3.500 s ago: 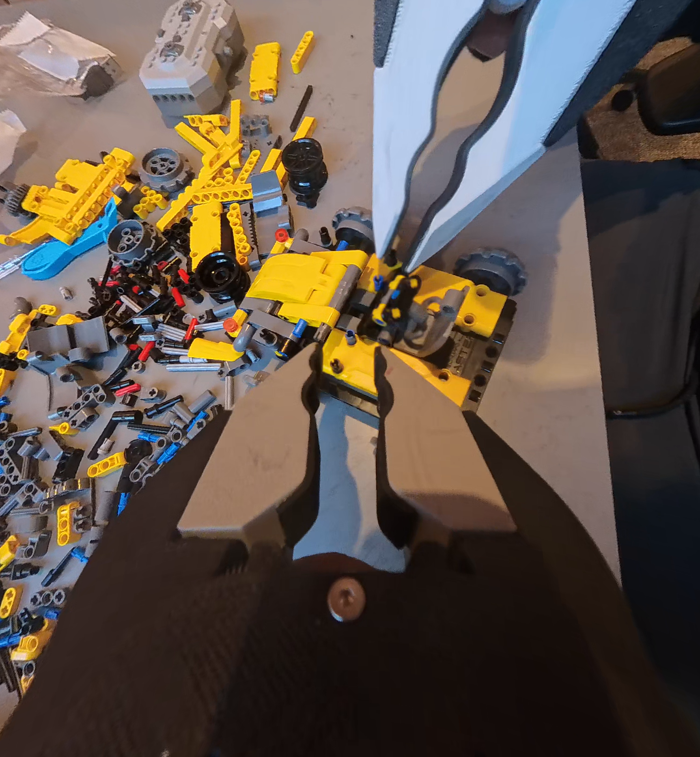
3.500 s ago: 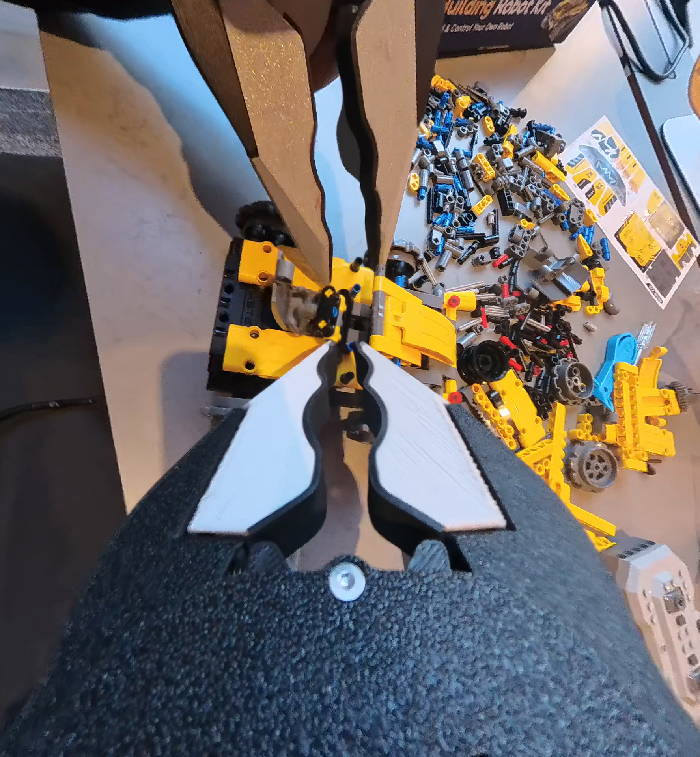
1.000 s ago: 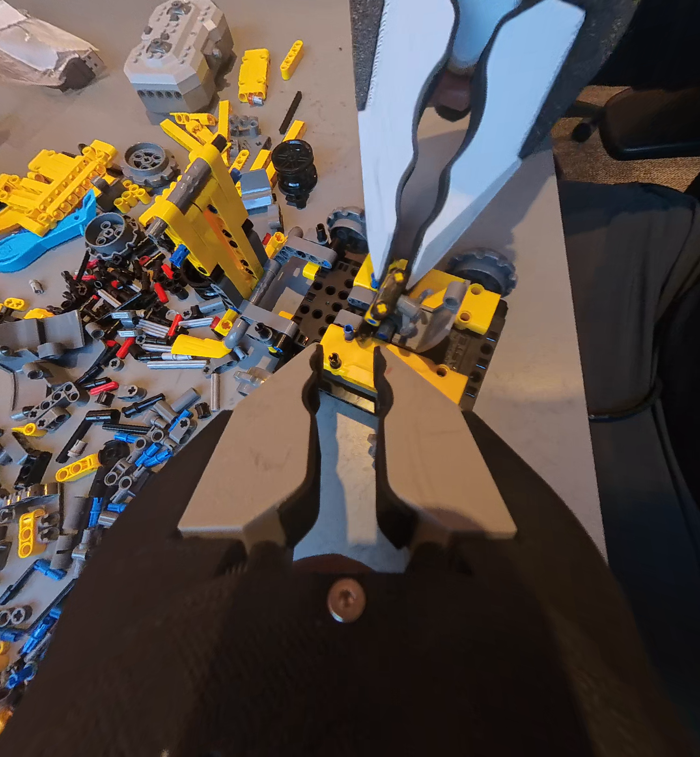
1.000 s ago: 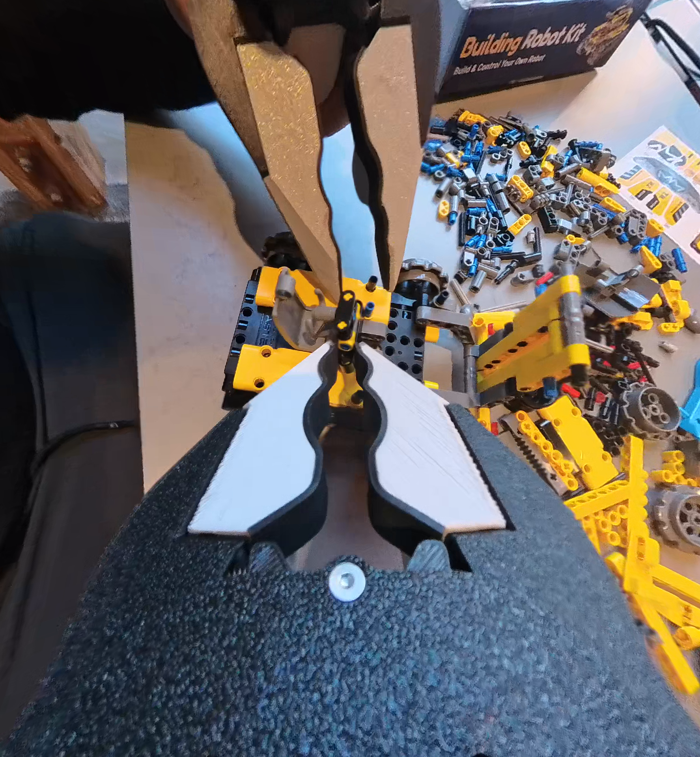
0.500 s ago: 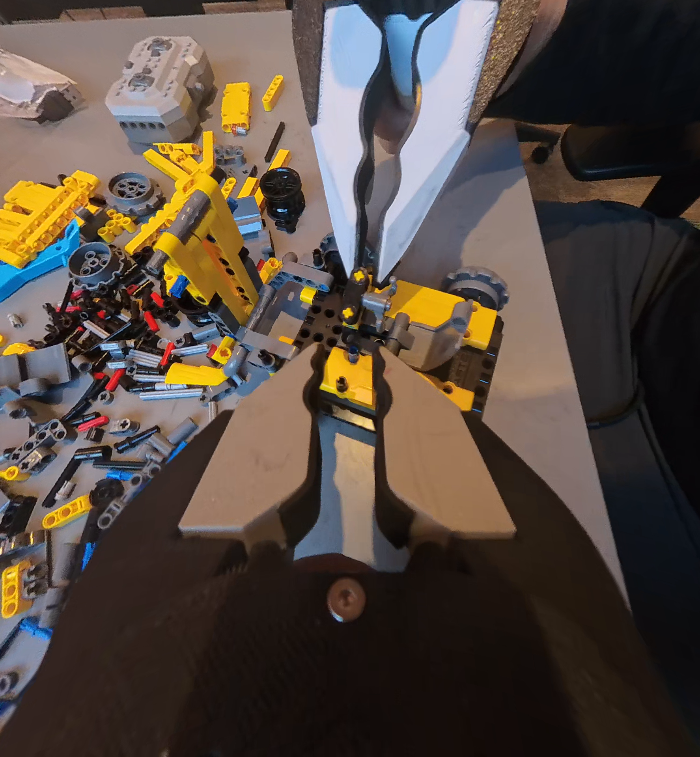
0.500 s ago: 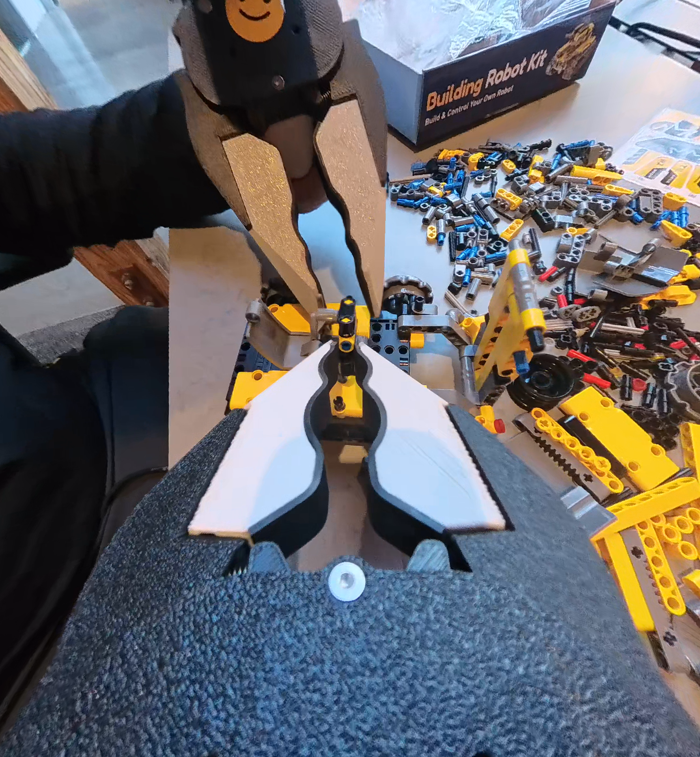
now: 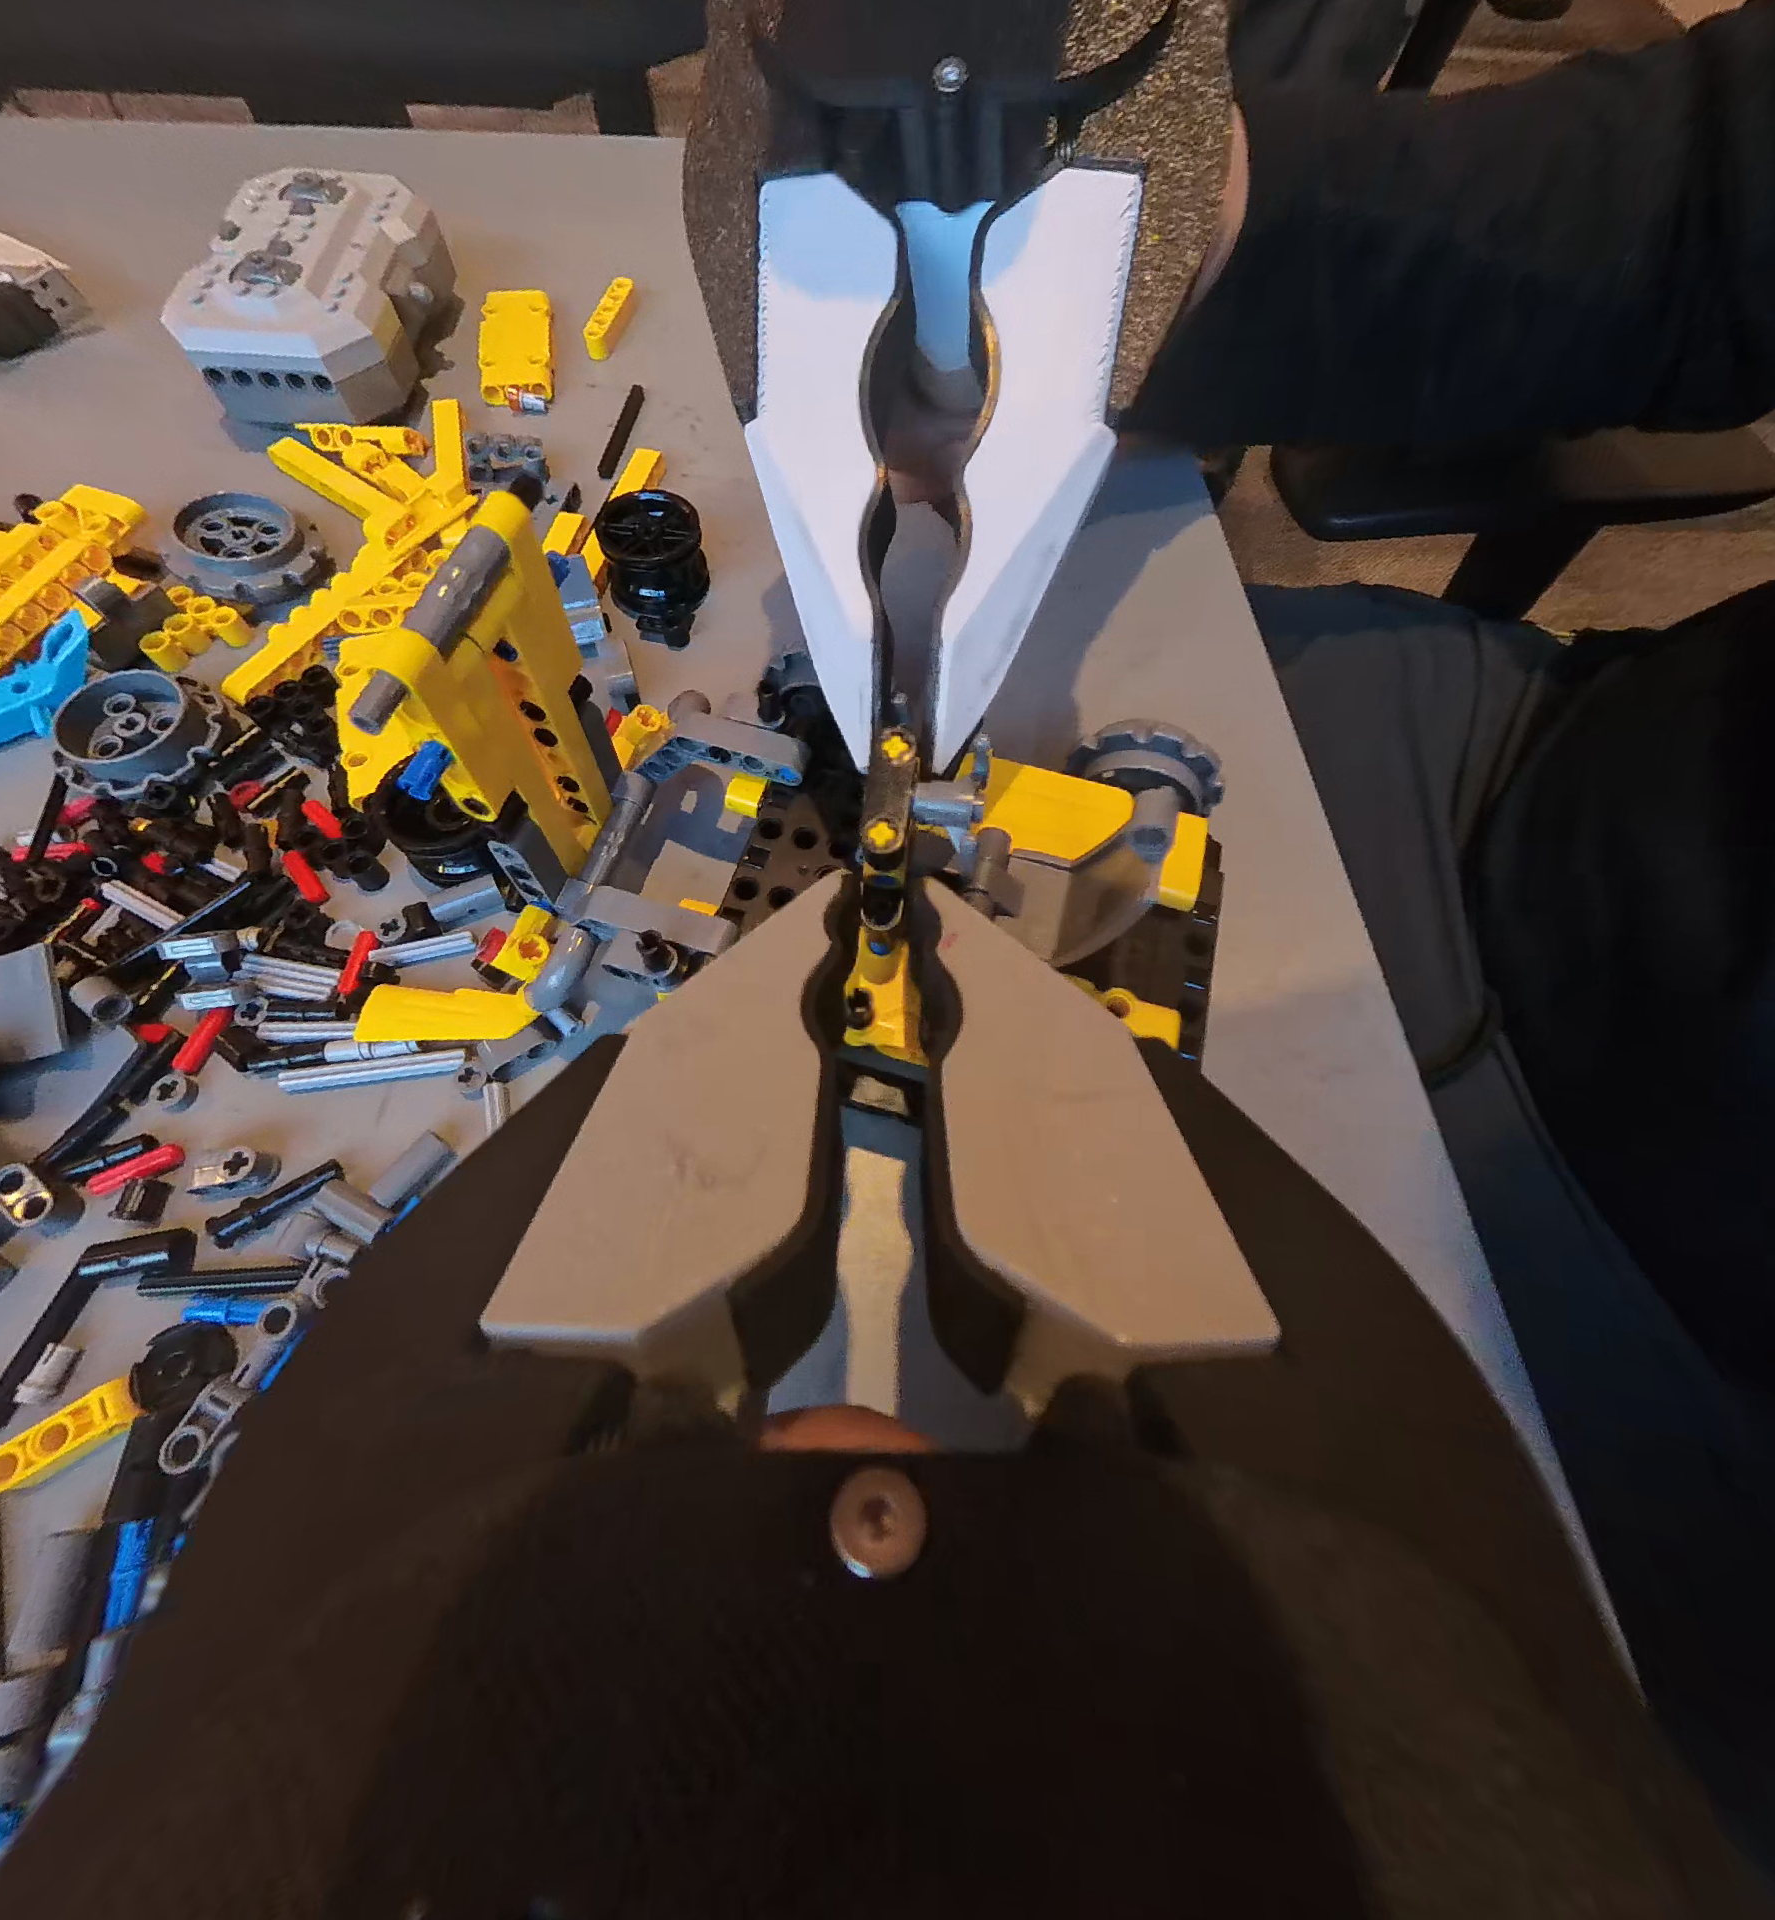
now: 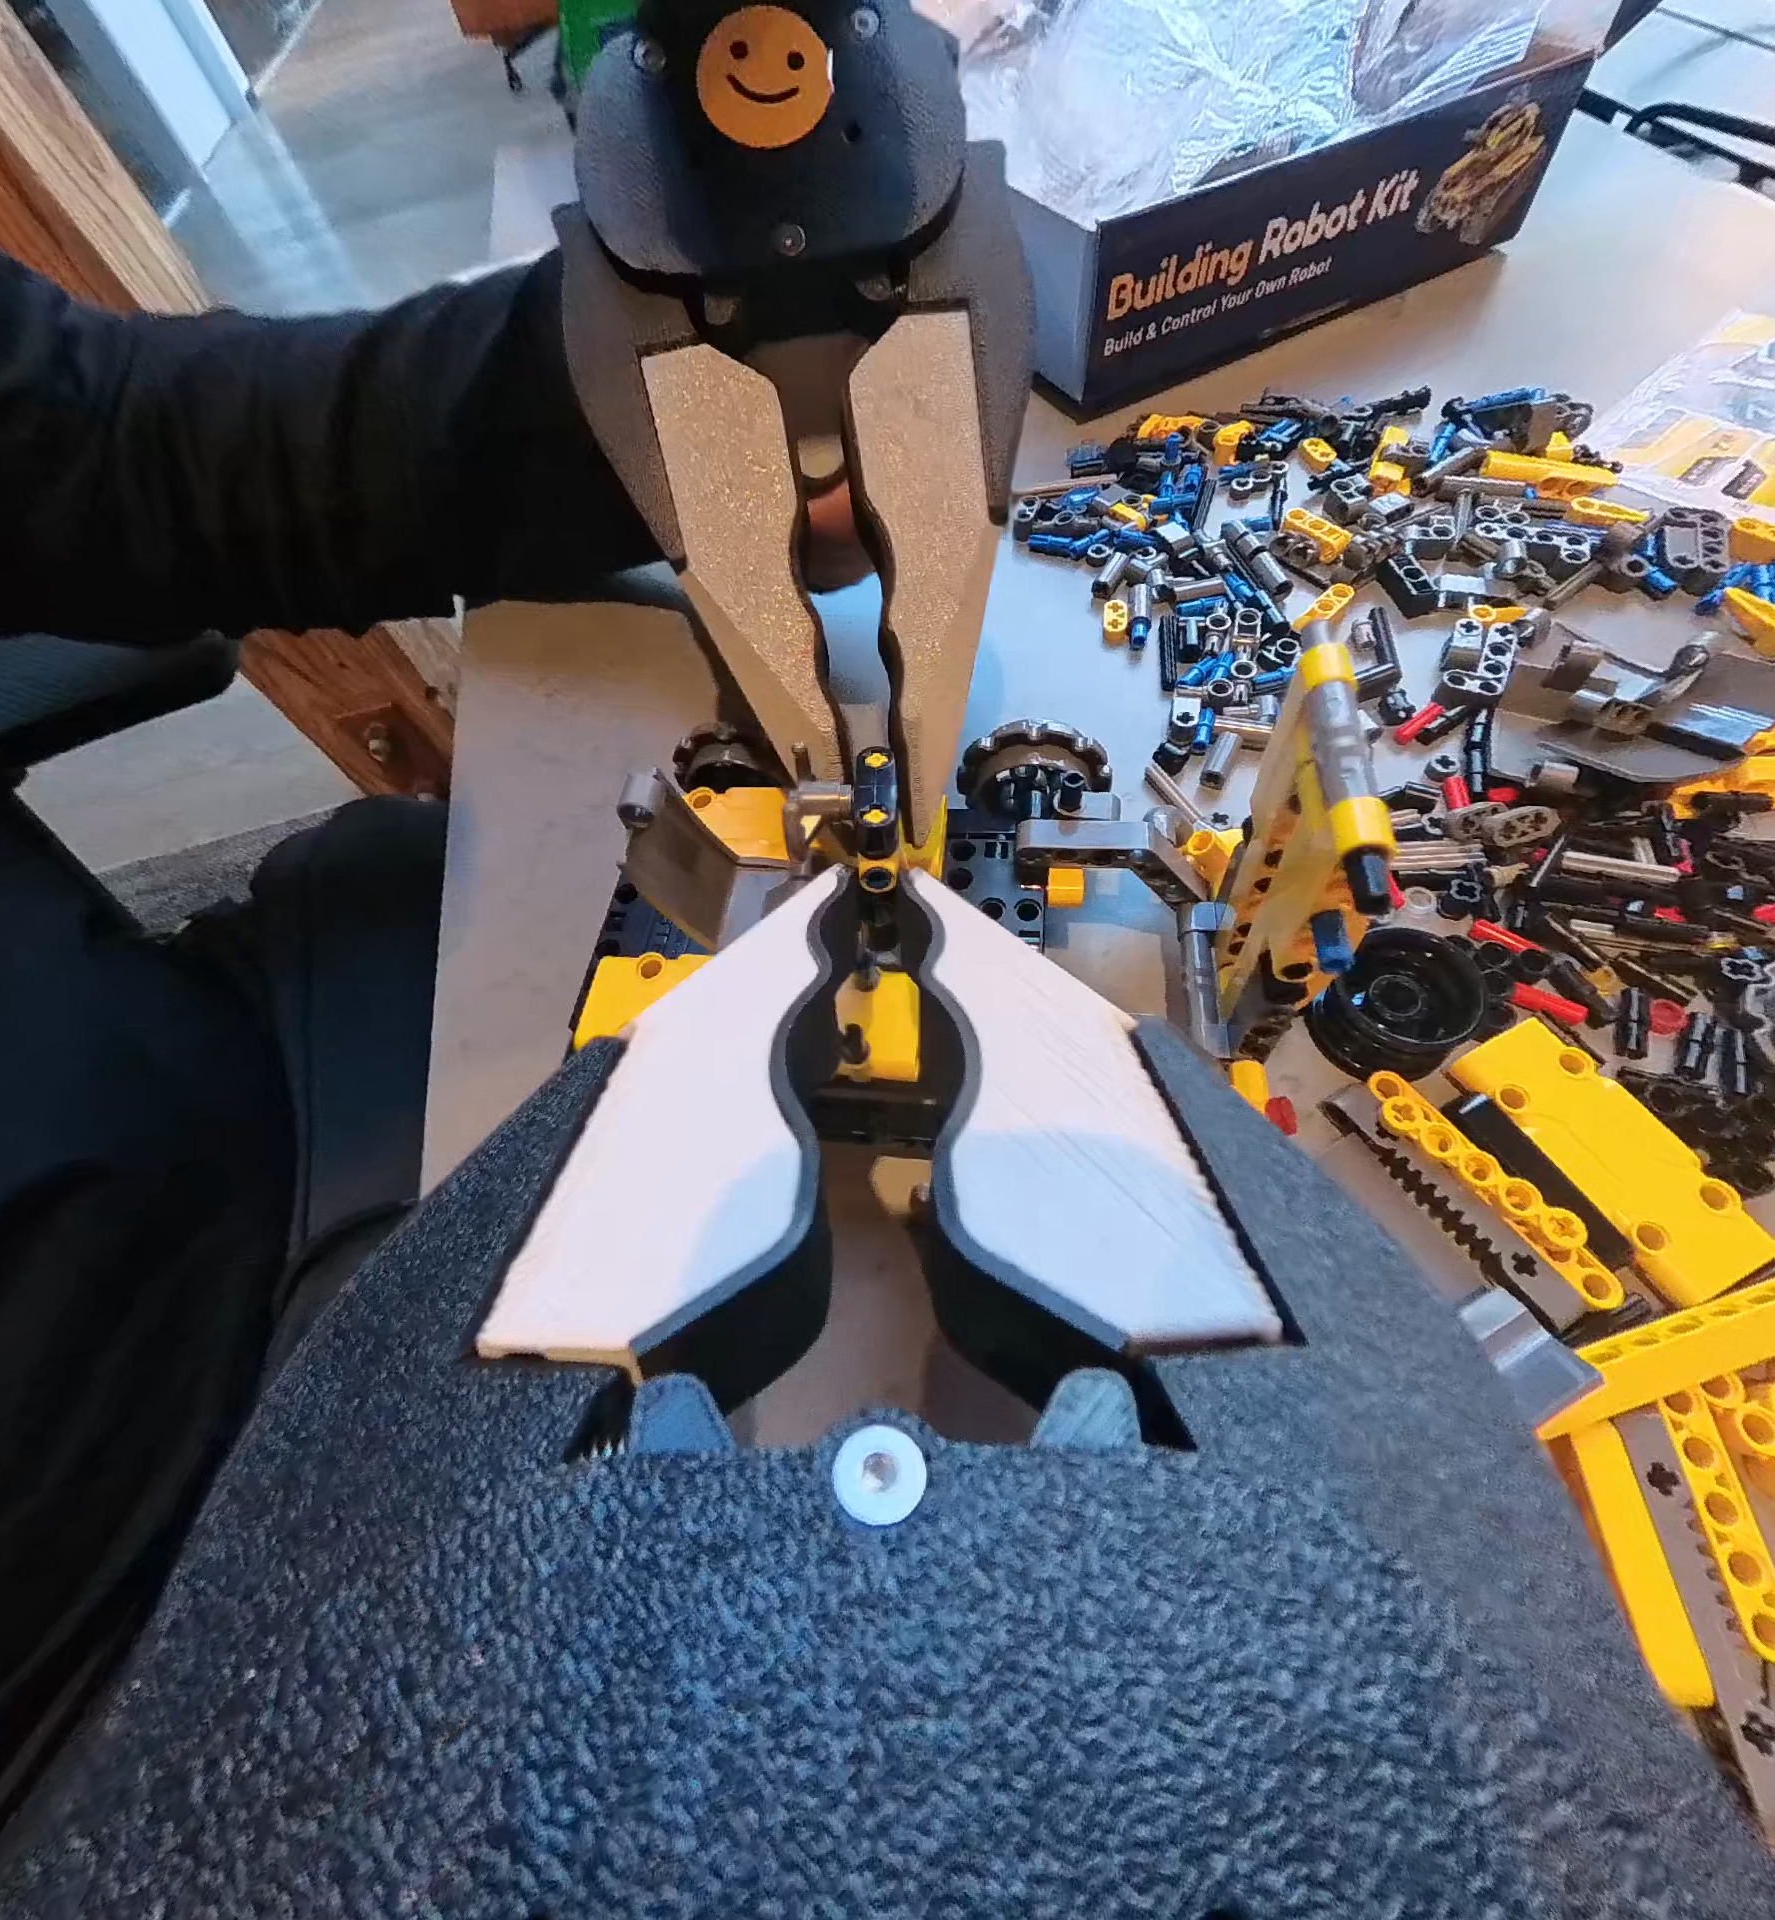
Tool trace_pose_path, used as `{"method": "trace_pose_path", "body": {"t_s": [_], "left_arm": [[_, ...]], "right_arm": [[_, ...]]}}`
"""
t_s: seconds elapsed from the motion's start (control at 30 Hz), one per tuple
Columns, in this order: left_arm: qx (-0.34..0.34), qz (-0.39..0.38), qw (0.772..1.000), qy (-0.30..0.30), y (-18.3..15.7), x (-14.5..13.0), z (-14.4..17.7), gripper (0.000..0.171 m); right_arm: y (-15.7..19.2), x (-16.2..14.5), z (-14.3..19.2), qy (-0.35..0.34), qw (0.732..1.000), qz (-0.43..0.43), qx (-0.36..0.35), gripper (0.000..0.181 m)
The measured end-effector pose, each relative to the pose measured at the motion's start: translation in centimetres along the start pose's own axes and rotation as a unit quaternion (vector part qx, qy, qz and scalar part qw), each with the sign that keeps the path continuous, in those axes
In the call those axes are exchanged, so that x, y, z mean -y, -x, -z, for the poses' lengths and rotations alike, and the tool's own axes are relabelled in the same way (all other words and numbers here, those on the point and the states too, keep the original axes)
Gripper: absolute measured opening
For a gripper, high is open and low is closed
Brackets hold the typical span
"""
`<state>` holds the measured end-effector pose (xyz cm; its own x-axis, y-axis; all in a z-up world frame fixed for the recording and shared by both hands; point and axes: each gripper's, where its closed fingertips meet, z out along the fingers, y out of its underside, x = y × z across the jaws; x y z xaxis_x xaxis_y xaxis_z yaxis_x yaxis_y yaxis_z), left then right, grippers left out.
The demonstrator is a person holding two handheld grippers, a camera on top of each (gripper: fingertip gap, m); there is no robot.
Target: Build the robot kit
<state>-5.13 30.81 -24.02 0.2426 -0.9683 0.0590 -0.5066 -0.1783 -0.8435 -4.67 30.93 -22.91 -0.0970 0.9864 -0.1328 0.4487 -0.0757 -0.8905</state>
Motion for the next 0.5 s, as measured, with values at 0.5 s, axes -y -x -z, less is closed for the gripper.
{"method": "trace_pose_path", "body": {"t_s": [0.5], "left_arm": [[-0.008, 0.009, 1.0, 0.001, -0.1, -0.1, -0.3, 0.004]], "right_arm": [[-0.1, -1.7, 0.7, 0.108, 0.993, 0.052, -0.014, 0.012]]}}
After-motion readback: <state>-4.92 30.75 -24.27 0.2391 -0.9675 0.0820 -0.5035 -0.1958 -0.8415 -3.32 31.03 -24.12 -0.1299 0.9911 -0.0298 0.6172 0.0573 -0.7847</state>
